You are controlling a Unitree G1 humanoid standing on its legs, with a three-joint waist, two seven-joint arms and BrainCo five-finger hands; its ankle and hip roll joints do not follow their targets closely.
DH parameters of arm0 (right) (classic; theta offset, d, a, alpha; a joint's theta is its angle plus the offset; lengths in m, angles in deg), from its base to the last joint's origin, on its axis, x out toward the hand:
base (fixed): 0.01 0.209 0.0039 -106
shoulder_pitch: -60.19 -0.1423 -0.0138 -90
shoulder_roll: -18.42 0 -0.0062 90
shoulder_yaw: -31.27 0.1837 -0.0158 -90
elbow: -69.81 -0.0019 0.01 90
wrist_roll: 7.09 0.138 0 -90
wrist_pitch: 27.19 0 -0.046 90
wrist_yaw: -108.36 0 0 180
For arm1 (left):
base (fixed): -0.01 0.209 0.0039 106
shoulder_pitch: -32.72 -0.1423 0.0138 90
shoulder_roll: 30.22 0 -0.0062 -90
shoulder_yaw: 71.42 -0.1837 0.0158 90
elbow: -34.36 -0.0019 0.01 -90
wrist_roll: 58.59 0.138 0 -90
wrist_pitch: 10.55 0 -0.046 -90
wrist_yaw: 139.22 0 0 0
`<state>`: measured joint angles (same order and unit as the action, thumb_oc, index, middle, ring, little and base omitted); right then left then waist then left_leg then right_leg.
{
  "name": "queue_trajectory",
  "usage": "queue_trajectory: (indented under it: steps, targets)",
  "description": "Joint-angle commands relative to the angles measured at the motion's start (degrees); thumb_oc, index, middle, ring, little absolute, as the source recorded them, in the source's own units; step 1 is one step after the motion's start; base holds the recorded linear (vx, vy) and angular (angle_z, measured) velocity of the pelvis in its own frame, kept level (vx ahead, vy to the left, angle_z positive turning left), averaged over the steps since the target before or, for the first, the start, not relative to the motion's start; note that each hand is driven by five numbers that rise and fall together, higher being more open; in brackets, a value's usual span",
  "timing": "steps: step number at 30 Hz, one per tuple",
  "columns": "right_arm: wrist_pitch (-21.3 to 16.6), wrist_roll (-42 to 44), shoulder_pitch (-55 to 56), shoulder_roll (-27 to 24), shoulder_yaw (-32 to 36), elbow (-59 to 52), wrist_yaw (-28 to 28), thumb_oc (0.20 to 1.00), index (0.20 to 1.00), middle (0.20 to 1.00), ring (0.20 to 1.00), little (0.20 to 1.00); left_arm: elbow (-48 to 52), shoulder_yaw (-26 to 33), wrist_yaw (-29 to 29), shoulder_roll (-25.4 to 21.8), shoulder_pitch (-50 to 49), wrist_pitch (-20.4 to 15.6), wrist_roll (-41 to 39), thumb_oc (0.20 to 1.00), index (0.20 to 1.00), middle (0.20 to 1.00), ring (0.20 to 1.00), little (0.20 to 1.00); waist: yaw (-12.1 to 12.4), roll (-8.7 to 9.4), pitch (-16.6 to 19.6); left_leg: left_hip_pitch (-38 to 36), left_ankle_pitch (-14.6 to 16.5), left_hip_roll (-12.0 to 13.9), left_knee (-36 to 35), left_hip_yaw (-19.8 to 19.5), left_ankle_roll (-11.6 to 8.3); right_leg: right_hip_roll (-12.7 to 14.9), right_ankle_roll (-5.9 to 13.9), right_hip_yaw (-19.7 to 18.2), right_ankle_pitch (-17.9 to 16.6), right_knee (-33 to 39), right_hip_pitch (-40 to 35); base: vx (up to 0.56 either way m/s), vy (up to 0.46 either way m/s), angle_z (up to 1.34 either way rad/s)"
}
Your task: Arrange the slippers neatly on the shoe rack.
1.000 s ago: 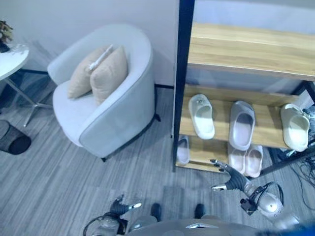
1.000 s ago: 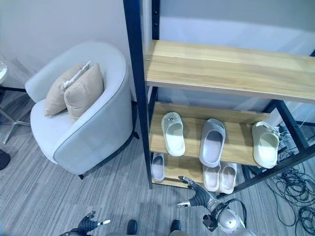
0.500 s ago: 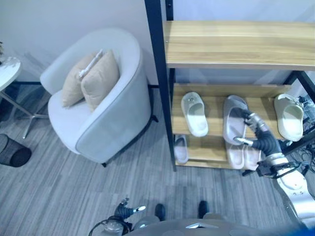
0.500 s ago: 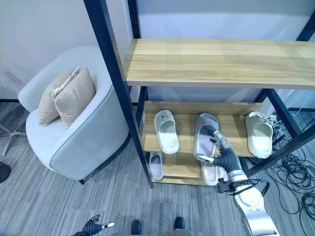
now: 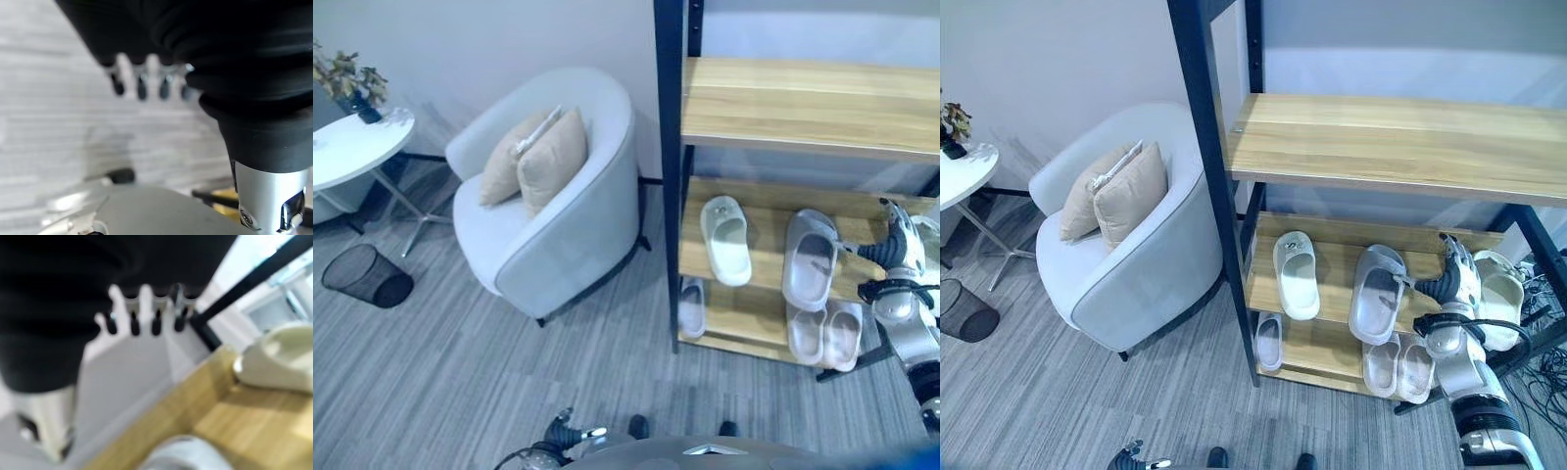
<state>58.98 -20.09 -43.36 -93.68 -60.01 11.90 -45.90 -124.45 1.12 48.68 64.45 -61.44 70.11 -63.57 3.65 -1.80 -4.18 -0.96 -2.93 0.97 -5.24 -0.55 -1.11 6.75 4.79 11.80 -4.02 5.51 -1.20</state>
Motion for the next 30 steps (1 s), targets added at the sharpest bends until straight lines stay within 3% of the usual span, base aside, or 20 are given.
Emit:
queue_trajectory:
  steps: [1,10,16,30]
  targets:
    - [-0.20,1.72,-2.19,-2.53,-0.89,-0.32,1.52,1.000,1.000,1.000,1.000,1.000,-3.58,-0.98,1.39,2.92,3.95,-1.00,0.16,1.000,1.000,1.000,1.000,1.000,0.52,1.48,-1.09,2.19,5.29,-1.50,0.24,-2.37,0.01,-0.77,0.83,1.91,5.28,-0.66,-1.85,0.00,0.000,0.00]
    - [2.75,6.88,-5.43,-1.55,1.94,10.06,6.64,1.000,1.000,1.000,1.000,1.000,-3.39,-1.77,3.24,3.42,4.09,-1.34,-2.40,1.000,1.000,1.000,1.000,1.000,1.07,1.23,-1.40,4.91,5.05,-2.19,0.24,-2.69,0.01,-0.43,1.32,1.67,4.97,-0.51,0.67,0.03,0.010,0.00]
    - [1.41,12.12,-9.93,-1.54,-4.50,17.55,1.70,1.000,1.000,1.000,1.000,1.000,-3.81,-2.43,3.23,2.76,4.11,-1.49,-3.73,1.000,1.000,1.000,1.000,1.000,1.55,1.02,-1.91,6.00,4.63,-2.38,0.24,-2.47,-0.21,-0.27,1.49,1.90,4.70,-0.51,1.66,0.02,0.004,-0.01]
    - [1.25,13.11,-12.85,-1.60,-3.79,10.45,2.86,1.000,1.000,1.000,1.000,1.000,-2.73,-1.59,3.23,2.19,4.32,-1.80,-5.83,1.000,1.000,1.000,1.000,1.000,2.26,2.02,-2.74,9.07,4.14,-2.40,0.24,-2.90,-0.22,-0.29,1.55,2.31,4.36,-0.51,4.43,0.01,-0.001,0.00]
